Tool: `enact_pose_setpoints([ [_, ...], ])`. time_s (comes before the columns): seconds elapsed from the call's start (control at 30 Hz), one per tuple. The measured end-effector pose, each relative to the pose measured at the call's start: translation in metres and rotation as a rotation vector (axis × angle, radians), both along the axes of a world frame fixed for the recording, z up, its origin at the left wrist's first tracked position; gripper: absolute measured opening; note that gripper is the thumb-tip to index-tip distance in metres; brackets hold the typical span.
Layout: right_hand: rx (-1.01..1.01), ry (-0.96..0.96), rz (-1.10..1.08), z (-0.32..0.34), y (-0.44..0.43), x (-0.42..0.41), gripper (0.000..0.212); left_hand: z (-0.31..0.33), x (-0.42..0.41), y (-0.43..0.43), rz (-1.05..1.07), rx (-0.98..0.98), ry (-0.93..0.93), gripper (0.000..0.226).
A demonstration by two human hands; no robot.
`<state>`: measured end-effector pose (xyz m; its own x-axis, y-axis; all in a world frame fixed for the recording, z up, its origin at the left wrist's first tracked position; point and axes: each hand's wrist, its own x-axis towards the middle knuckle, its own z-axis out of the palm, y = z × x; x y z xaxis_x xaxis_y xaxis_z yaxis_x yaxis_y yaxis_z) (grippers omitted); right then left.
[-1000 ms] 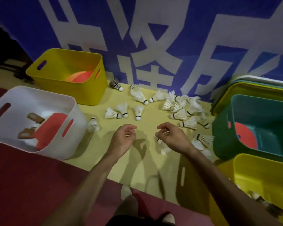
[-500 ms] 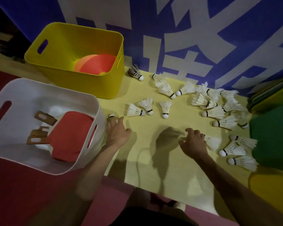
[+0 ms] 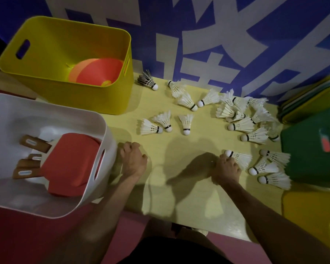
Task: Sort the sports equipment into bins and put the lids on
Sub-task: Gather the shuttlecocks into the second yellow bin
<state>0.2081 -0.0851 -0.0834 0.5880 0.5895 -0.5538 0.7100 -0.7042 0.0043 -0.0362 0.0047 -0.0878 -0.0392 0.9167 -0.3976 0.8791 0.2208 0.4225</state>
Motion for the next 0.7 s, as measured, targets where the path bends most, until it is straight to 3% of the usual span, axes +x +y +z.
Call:
enact_pose_setpoints([
  [0.13,0.006,0.062,-0.024,-0.004,-0.01,0.005,0.05,-0.007,0.009,-0.02,0.151,-0.012,-0.186,0.06],
  [0.23,0.174,0.186,-0.055,-0.007,-0.018,0.009,0.043,-0.012,0.02,-0.034,0.201,-0.129,-0.211,0.059],
  [0.37,0.377,0.337,-0.107,0.004,-0.019,0.019,0.054,-0.013,0.036,-0.049,0.251,-0.203,-0.246,0.053],
  [0.43,0.418,0.336,-0.076,0.015,-0.021,0.029,0.044,-0.008,0.048,-0.059,0.242,-0.221,-0.292,0.051],
  [0.53,0.452,0.419,0.01,0.034,-0.028,0.048,0.027,0.013,0.079,-0.074,0.251,-0.18,-0.417,0.032],
  [0.6,0.508,0.5,0.009,0.047,-0.036,0.062,0.029,0.033,0.104,-0.083,0.234,-0.118,-0.479,0.015],
  [0.7,0.593,0.567,-0.02,0.068,-0.047,0.088,0.036,0.062,0.142,-0.096,0.215,-0.076,-0.579,0.011],
])
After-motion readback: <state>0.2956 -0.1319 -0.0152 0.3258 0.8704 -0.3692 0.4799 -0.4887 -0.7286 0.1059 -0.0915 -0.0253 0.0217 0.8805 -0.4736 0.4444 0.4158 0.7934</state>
